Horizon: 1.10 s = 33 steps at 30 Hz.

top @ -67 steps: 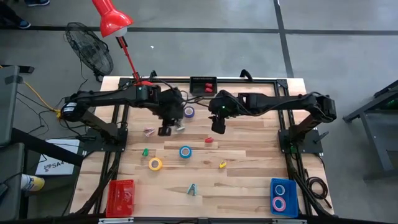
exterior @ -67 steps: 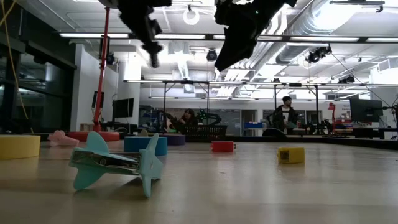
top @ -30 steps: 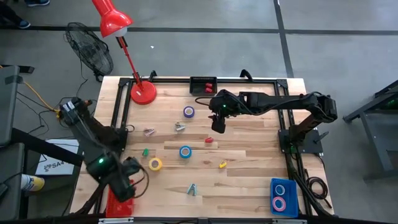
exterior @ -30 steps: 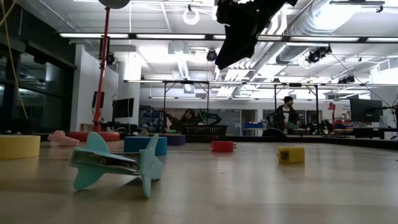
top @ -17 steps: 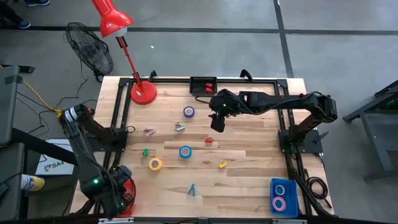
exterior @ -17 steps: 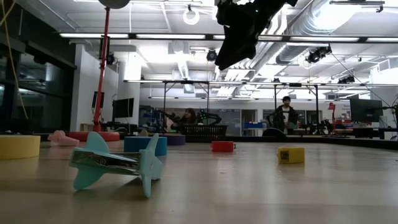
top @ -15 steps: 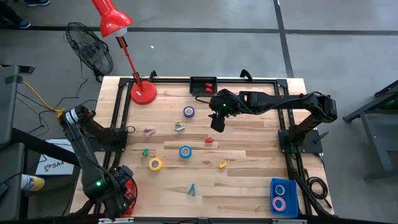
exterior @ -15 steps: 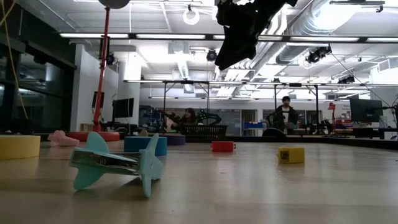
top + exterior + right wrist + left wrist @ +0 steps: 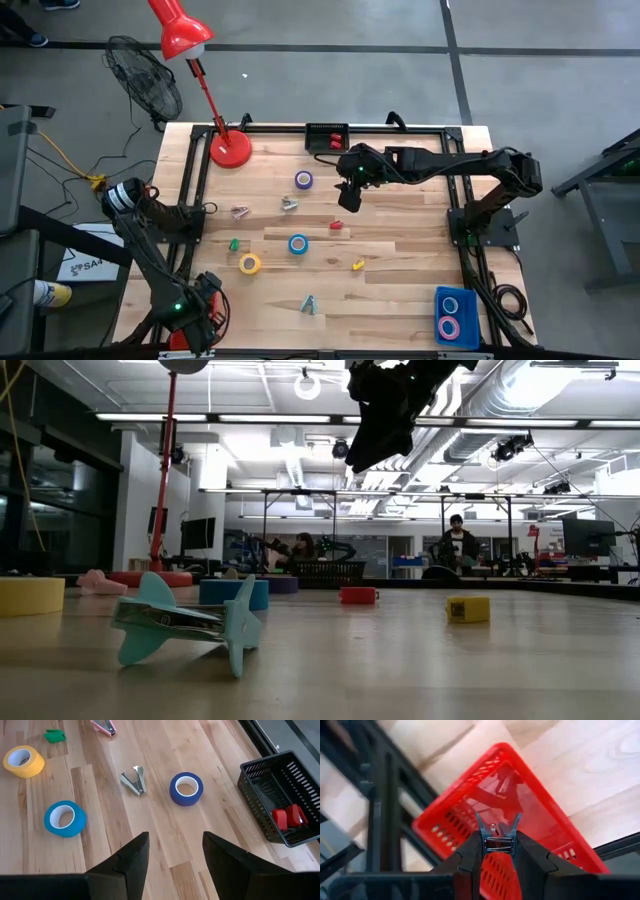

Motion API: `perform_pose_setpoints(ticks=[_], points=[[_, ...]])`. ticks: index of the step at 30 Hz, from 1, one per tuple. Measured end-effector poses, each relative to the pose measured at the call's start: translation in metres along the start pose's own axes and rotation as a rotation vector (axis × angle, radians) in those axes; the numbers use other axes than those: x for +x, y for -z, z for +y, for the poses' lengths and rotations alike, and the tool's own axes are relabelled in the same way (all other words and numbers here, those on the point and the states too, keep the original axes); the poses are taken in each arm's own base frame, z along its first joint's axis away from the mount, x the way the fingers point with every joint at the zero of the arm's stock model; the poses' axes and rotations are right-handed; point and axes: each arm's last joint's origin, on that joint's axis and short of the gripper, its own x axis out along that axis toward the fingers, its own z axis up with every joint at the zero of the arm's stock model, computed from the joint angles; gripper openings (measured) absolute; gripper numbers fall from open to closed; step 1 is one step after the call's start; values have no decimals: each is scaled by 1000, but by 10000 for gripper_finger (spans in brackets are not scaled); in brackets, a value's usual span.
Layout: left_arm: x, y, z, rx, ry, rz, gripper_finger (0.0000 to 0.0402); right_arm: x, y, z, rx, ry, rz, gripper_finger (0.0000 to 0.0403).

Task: Pick and place Stapler, Stapler remover, tape
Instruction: Put the black staple remover into the red basket, then put the pink staple remover into the red basket

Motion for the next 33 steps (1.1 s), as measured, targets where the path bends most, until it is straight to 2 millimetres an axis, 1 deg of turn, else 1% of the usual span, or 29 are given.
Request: perform_pose_setpoints(ticks=[8,14,18,27,30,33], points=[[29,-4,-1,8,41,66,94,0,1,0,-1,1,8,177],[31,-4,-1,8,47,62,114,0,1,0,0,2,8,177],[24,-4,3,5,52,93,147,0,1,0,-1,2,9,176],[-8,-9,29,21,110,101,259,0,1,0,-3,2,9,177],[-16,-10,35,34,133,118,279,0,1,0,-4,2,9,177],[-19,-10,37,44,144,121,284,0,1,0,-4,2,9,177]])
